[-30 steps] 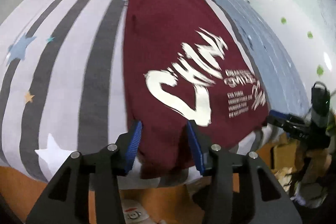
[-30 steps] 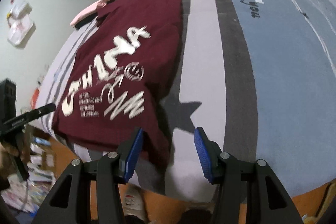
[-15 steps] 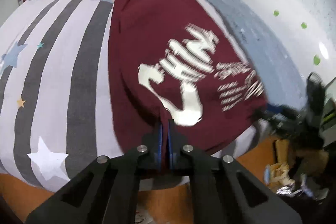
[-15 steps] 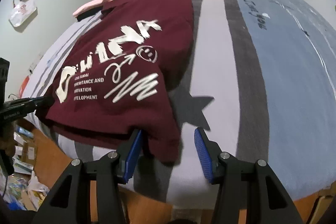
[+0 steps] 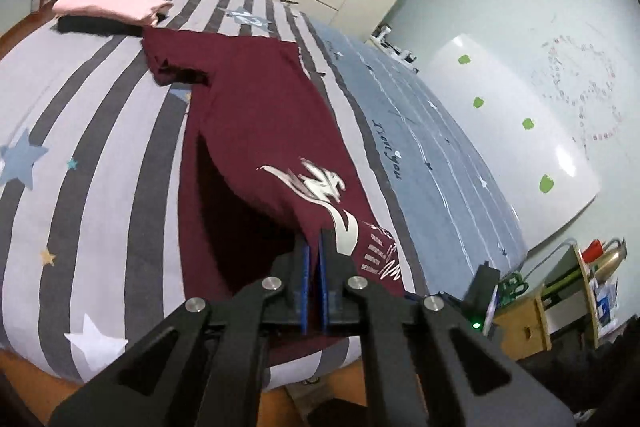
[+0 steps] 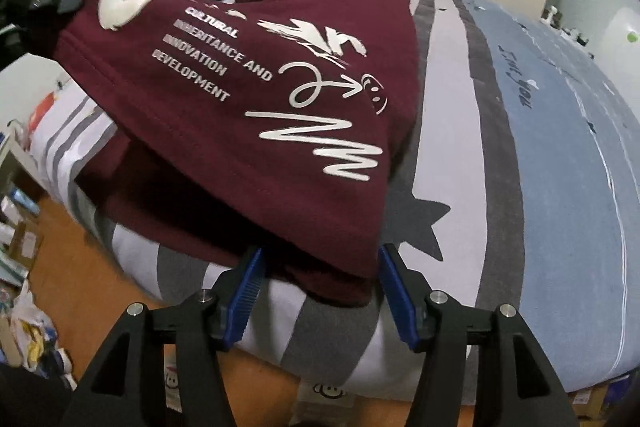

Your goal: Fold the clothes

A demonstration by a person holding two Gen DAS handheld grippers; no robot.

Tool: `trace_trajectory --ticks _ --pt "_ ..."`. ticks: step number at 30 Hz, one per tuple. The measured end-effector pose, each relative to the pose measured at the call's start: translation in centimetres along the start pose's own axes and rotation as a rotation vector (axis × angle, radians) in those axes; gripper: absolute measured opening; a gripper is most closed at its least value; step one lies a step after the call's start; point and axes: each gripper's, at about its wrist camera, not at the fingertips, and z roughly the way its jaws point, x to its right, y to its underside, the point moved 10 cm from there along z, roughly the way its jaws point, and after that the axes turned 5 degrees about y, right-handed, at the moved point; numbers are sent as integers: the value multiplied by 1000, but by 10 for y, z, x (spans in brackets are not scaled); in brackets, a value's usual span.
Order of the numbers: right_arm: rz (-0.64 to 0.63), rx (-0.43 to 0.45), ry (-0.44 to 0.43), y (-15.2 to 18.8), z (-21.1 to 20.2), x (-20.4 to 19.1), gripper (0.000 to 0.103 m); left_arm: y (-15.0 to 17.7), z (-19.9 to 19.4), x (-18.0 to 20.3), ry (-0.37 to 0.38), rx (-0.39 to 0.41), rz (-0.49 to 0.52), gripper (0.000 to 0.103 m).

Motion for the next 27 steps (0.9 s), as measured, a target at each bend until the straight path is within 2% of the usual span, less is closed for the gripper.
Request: trace_trajectory --ticks 1,5,6,8,11,14,15,16,18,20,24,27 --pt "5 -6 14 0 2 -2 60 -2 3 3 13 -1 -5 3" --pt "-17 -19 38 2 3 -21 62 -8 2 14 49 7 0 3" --pt "-28 -16 48 3 2 -25 67 -9 2 16 51 4 2 3" --pt "-37 4 94 1 0 -25 69 -9 0 15 56 1 -7 3" --pt "46 -5 126 2 7 -5 69 -10 -4 8 57 1 -27 2" --pt "146 -36 133 9 17 20 66 -3 -6 -7 13 -25 -29 2" --pt "154 -36 124 11 18 24 49 3 -5 -13 -3 -49 -32 2" --pt "161 -34 108 11 19 28 28 11 -2 -20 -19 -74 -39 2" --pt "175 -23 56 10 14 32 6 26 2 -29 -51 -119 -43 2" --pt "190 -21 6 8 7 32 4 42 5 -40 -82 -165 -54 3" --pt "231 -14 -57 8 -16 38 3 52 -3 -37 -95 -184 -48 2" --pt "245 -25 -92 10 -28 40 3 67 6 -46 -140 -217 -56 2"
